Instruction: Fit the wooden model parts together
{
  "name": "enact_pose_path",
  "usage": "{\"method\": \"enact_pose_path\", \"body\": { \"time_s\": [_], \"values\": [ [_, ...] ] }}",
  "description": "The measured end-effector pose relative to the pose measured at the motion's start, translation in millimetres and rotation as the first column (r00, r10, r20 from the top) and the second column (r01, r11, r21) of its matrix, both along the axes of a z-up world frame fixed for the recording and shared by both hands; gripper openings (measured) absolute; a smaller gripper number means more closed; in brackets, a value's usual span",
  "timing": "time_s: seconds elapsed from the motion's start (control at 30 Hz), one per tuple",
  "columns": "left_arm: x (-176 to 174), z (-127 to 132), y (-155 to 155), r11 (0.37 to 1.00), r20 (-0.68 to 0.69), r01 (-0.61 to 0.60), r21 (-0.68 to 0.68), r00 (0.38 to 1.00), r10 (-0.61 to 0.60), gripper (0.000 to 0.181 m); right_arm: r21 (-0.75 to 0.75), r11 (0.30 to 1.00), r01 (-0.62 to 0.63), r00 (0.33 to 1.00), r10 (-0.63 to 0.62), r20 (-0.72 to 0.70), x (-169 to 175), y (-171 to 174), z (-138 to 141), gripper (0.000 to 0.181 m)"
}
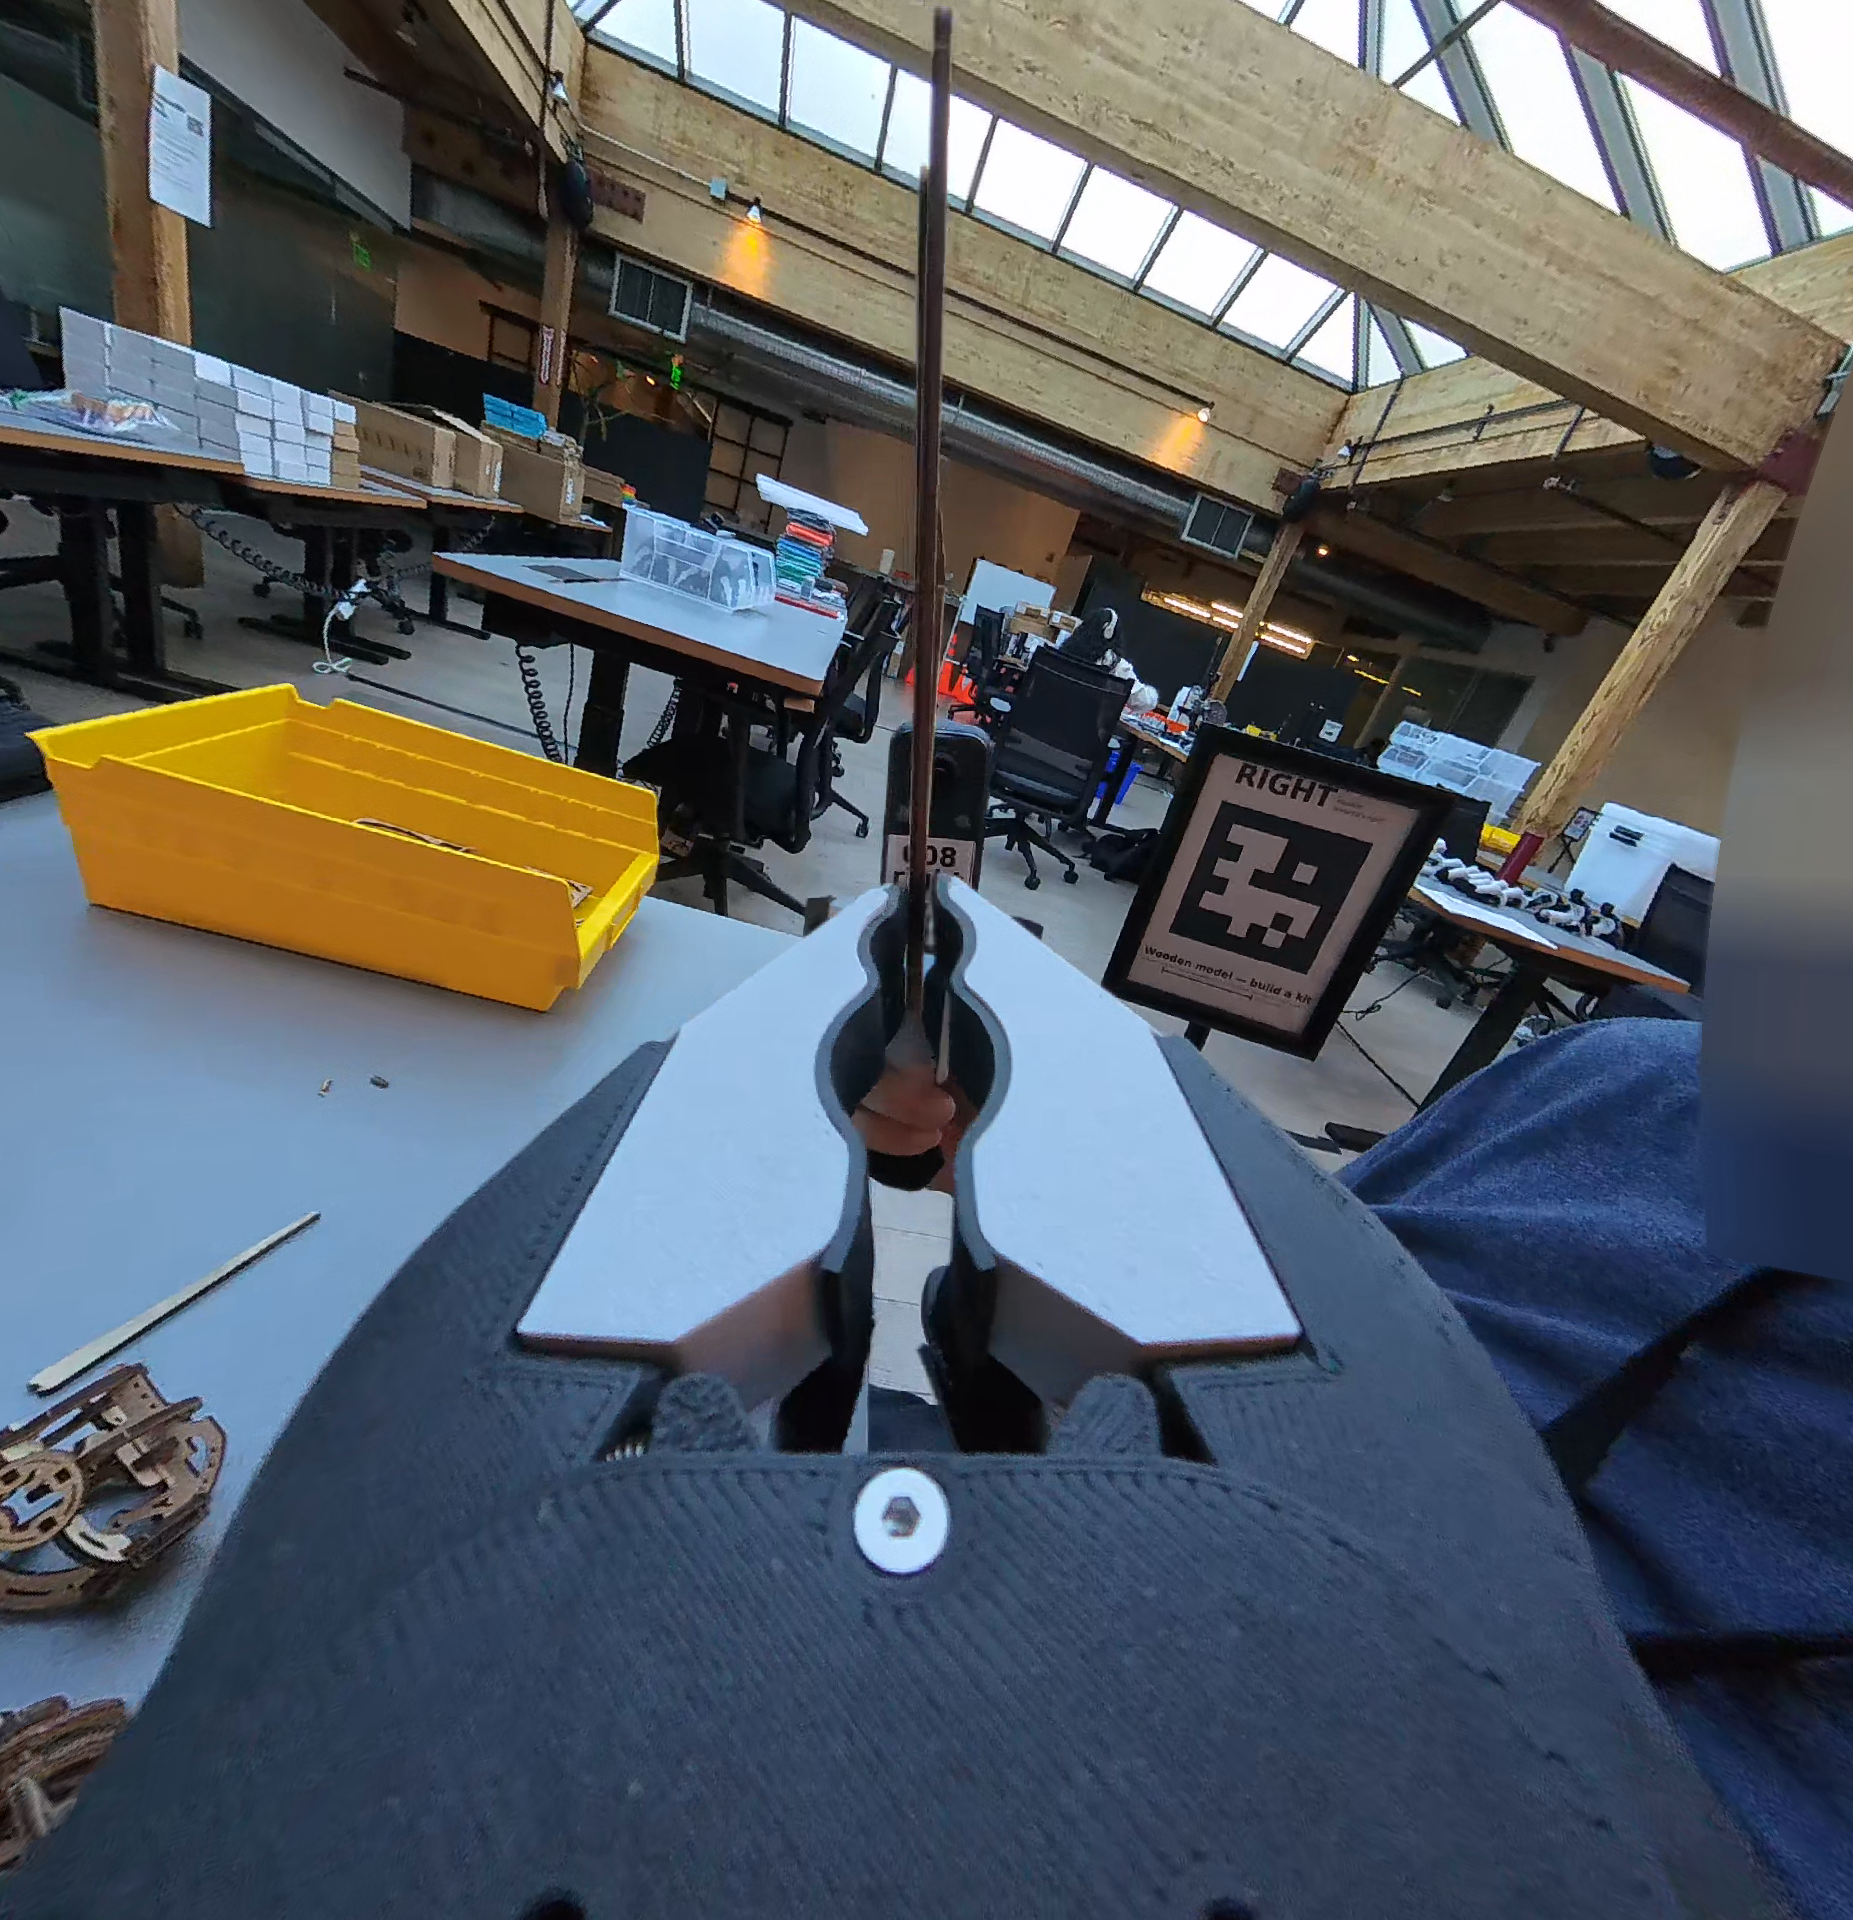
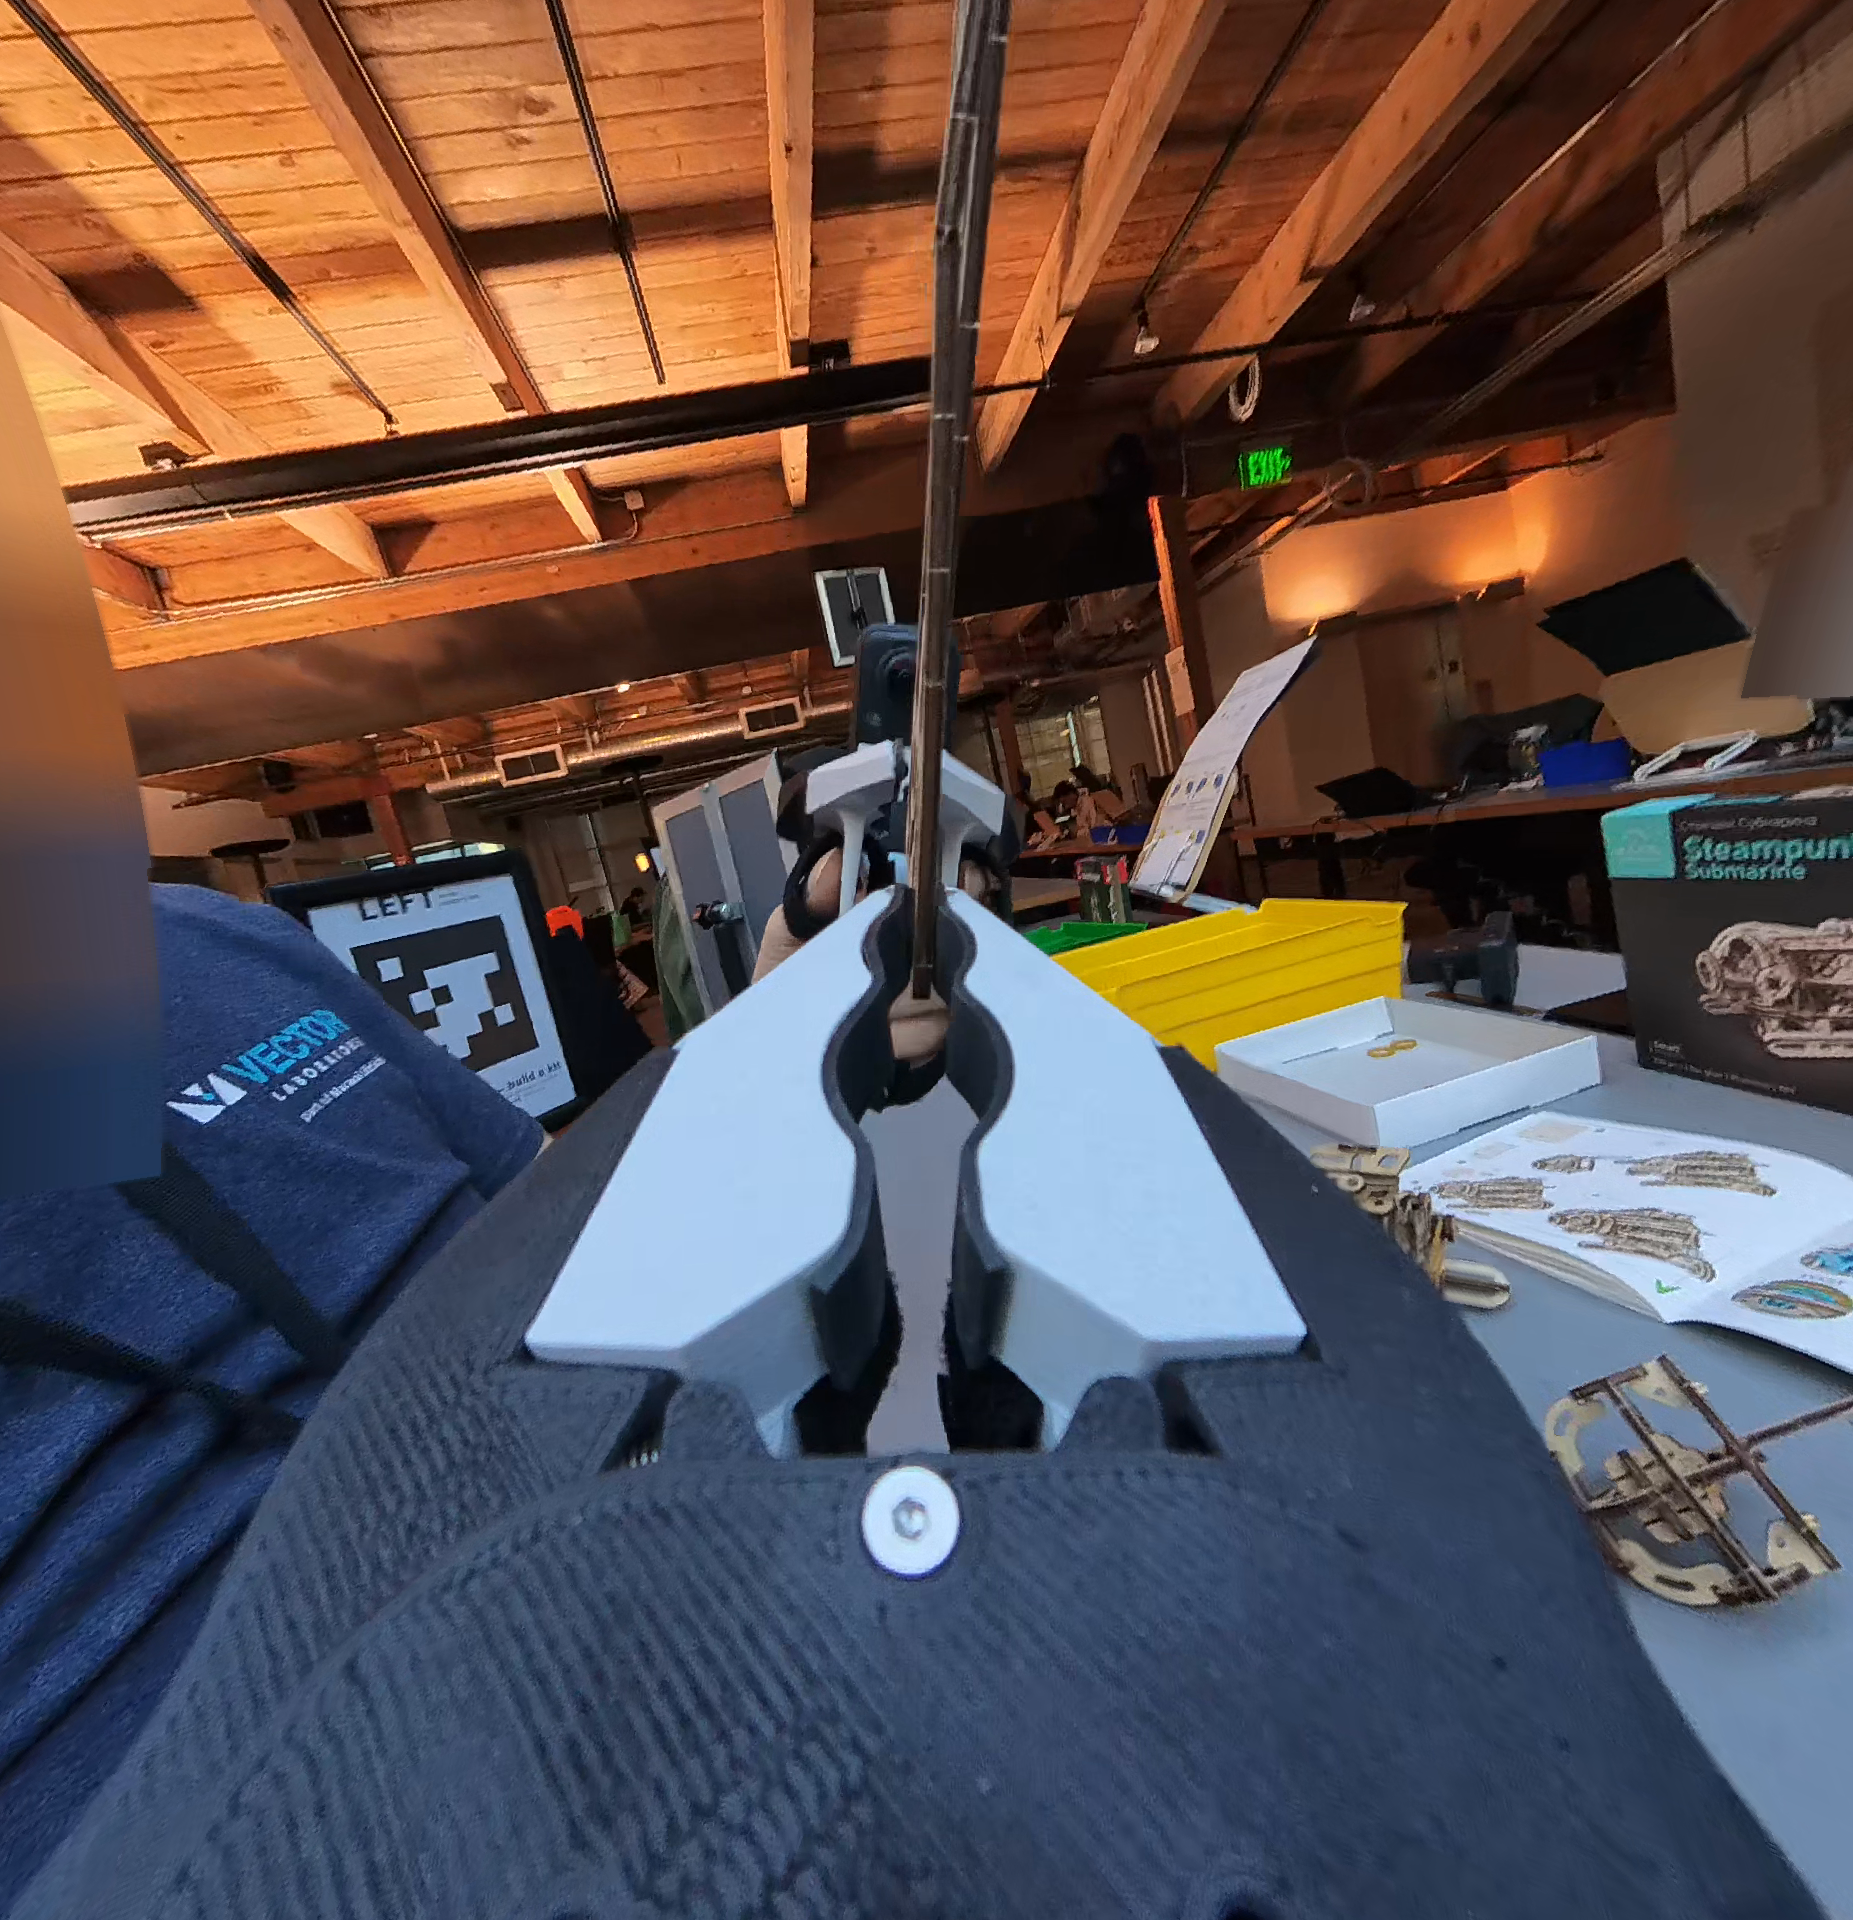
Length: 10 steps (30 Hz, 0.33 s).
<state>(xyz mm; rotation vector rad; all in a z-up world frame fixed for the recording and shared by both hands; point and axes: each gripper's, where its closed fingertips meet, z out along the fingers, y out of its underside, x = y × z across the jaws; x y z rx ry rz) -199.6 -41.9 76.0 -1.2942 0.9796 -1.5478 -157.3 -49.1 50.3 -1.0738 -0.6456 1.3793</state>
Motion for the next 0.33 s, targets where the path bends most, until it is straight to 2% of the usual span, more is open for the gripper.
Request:
{"method": "enact_pose_path", "body": {
  "time_s": [0.13,0.33],
  "values": [
    [0.3,-3.3,-4.4,1.000,-0.001,0.003,-0.001,1.000,-0.003,0.012,0.004,1.000,0.024,0.999,-0.024,-0.028,8.9,0.5,2.9,0.000],
    [0.1,-13.8,-3.1,1.000,-0.015,-0.007,-0.014,1.000,0.007,0.008,-0.012,1.000,-0.003,1.000,0.003,-0.017,7.1,-0.6,-2.7,0.000]
  ]
}}
